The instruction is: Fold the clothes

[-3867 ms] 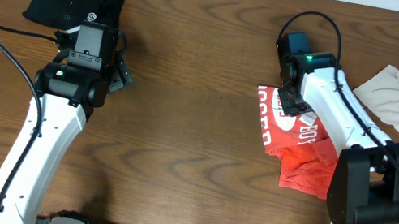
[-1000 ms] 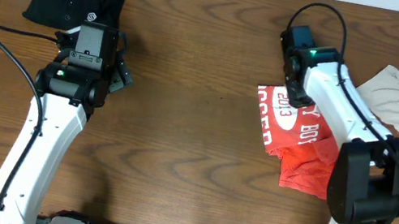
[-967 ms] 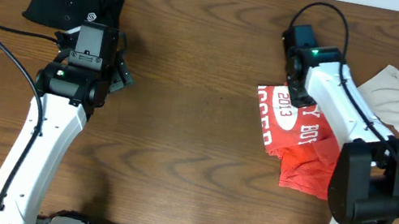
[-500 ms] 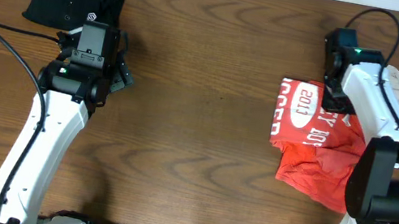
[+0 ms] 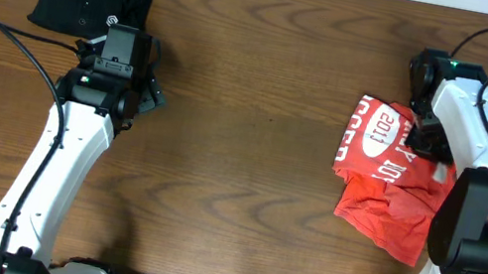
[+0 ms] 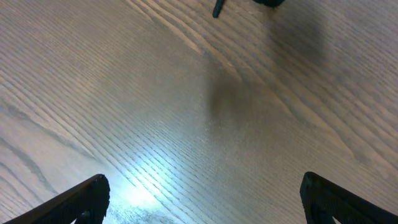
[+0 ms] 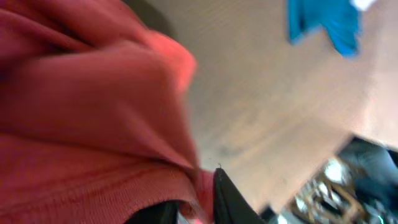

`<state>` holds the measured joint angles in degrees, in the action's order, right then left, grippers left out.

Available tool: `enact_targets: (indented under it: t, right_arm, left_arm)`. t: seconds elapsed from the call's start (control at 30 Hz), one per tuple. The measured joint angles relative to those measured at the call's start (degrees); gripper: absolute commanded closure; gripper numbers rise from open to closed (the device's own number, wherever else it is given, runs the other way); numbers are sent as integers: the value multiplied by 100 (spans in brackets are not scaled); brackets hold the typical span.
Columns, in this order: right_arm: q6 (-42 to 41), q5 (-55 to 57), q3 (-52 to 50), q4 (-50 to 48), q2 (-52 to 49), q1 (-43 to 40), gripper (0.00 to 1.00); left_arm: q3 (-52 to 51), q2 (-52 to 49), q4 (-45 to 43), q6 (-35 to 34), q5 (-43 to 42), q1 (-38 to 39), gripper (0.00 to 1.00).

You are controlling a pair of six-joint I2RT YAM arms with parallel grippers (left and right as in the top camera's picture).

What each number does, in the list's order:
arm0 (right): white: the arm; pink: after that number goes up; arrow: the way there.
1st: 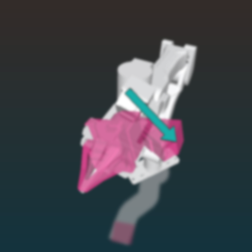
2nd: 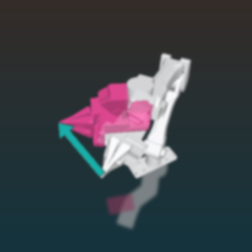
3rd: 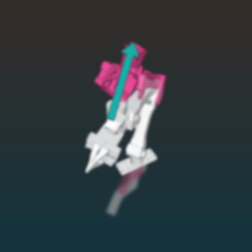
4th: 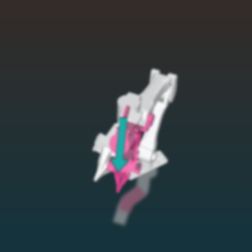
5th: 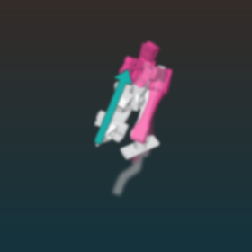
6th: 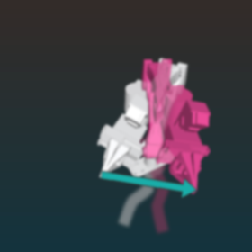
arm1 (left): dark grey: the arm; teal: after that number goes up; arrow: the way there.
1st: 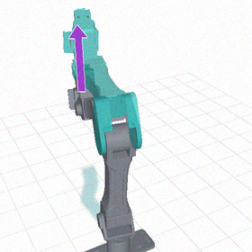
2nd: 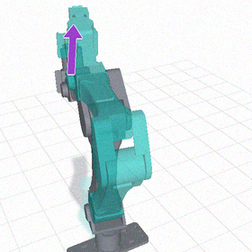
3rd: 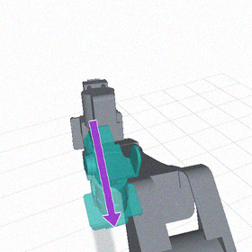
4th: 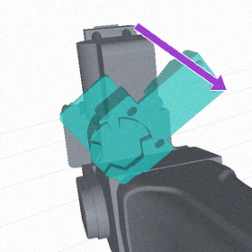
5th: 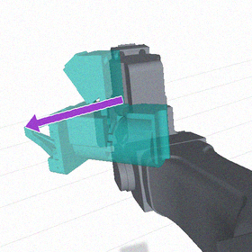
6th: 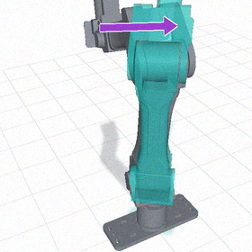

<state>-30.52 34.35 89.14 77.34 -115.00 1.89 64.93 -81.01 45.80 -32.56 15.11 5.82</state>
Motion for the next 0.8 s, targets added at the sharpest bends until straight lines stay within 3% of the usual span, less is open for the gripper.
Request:
enact_targets:
  t: [0.1, 0.2, 0.23, 0.5, 0.67, 0.8]
  right_arm:
    - [-409, 363, 2, 422, 0, 0, 63]
    - [-780, 636, 2, 667, 0, 0, 41]
    - [-835, 686, 7, 721, 0, 0, 40]
    - [-1217, 748, 507, 1182, 11, 0, 44]
    - [-251, -216, 999, 466, 271, 129, 49]
    - [1023, -1834, 1165, -149, 597, 452, 74]
  left_arm:
    - [0, 0, -39, 0, 0, 0, 2]
    - [0, 0, -61, 0, 0, 0, 2]
    - [0, 0, -61, 0, 0, 0, 2]
    - [0, 0, -63, 0, 0, 0, 2]
    - [-2, 0, -129, 0, 0, 0, 2]
    - [-2, 0, -146, 0, 0, 0, 2]
